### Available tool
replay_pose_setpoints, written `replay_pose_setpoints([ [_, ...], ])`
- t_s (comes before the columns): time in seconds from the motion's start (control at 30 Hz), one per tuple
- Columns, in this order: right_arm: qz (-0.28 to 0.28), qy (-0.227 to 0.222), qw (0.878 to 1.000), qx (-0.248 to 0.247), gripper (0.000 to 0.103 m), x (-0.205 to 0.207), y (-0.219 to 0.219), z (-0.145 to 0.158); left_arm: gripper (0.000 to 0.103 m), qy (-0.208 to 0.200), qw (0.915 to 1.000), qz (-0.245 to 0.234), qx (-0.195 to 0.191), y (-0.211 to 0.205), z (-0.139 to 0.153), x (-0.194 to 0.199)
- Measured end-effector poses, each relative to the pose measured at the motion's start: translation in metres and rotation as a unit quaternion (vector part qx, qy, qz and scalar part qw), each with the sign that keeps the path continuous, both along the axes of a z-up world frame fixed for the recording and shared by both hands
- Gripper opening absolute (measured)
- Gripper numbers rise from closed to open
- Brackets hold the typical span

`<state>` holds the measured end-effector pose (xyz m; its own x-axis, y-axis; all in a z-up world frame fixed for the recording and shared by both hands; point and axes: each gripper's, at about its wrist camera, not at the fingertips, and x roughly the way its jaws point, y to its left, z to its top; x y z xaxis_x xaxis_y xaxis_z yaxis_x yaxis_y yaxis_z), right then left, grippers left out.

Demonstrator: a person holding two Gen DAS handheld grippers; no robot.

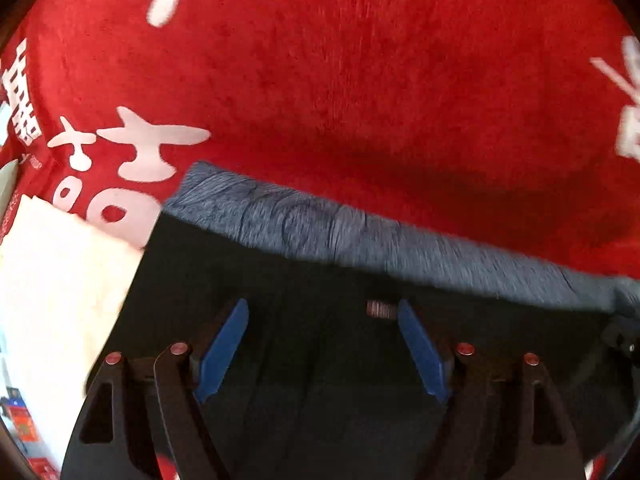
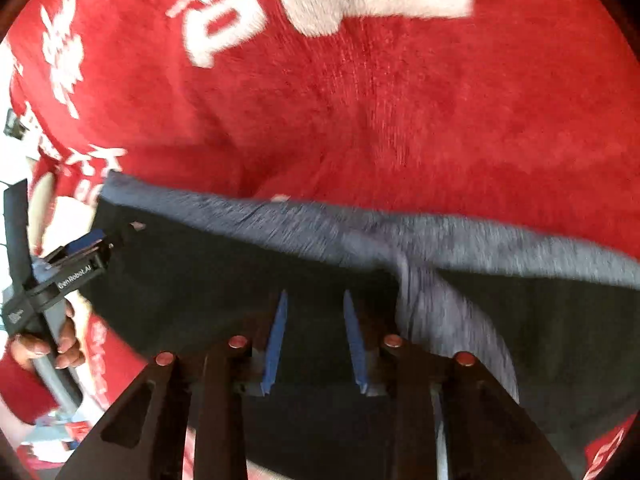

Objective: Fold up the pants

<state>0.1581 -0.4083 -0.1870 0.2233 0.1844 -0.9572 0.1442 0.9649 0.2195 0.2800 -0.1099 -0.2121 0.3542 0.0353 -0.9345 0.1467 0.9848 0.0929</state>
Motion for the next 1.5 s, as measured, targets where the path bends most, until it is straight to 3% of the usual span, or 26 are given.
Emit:
replay_pose_setpoints([
  [0.1,-0.012,-0.019,1.0,0.001,0.029,0.01,-0.005,-0.002,0.078,-0.013,0.9998,-0.001,0.016,-0.011,-0.004,0.011],
  [0.2,-0.023,-0.021,0.999,0.021,0.033,0.007,-0.013,0.007,0.078,0.007,0.9999,0.009,0.011,-0.013,0.005,0.013],
  [0.27,-0.023,-0.032,0.999,0.025,0.046,-0.008,-0.02,0.026,0.078,0.007,0.9999,-0.005,0.009,-0.015,0.019,0.004],
  [0.3,-0.024,-0.037,0.999,0.024,0.059,-0.017,-0.022,0.033,0.078,0.006,0.9998,-0.014,0.01,-0.018,0.026,-0.004],
  [0.33,-0.028,-0.043,0.998,0.02,0.066,-0.033,-0.026,0.045,0.078,0.009,0.9996,-0.026,0.01,-0.023,0.034,-0.018],
  [0.57,-0.064,-0.014,0.998,-0.008,0.068,-0.14,-0.052,0.068,0.078,0.061,0.9949,-0.079,-0.007,-0.057,0.052,-0.112],
  [0.77,-0.111,0.01,0.993,-0.035,0.068,-0.23,-0.078,0.077,0.078,0.104,0.9844,-0.14,-0.022,-0.099,0.05,-0.192],
  [1.0,-0.175,0.037,0.981,-0.07,0.068,-0.318,-0.07,0.074,0.078,0.131,0.9726,-0.189,-0.036,-0.132,0.043,-0.245],
  [1.3,-0.292,0.028,0.956,0.026,0.068,-0.397,-0.078,0.052,0.079,0.12,0.9686,-0.207,-0.067,-0.142,0.052,-0.295],
  [1.4,-0.304,-0.003,0.951,0.053,0.068,-0.402,-0.08,0.052,0.102,0.107,0.9691,-0.207,-0.081,-0.136,0.062,-0.314],
  [1.5,-0.302,-0.017,0.951,0.069,0.068,-0.405,-0.078,0.052,0.102,0.095,0.9673,-0.219,-0.086,-0.129,0.068,-0.318],
])
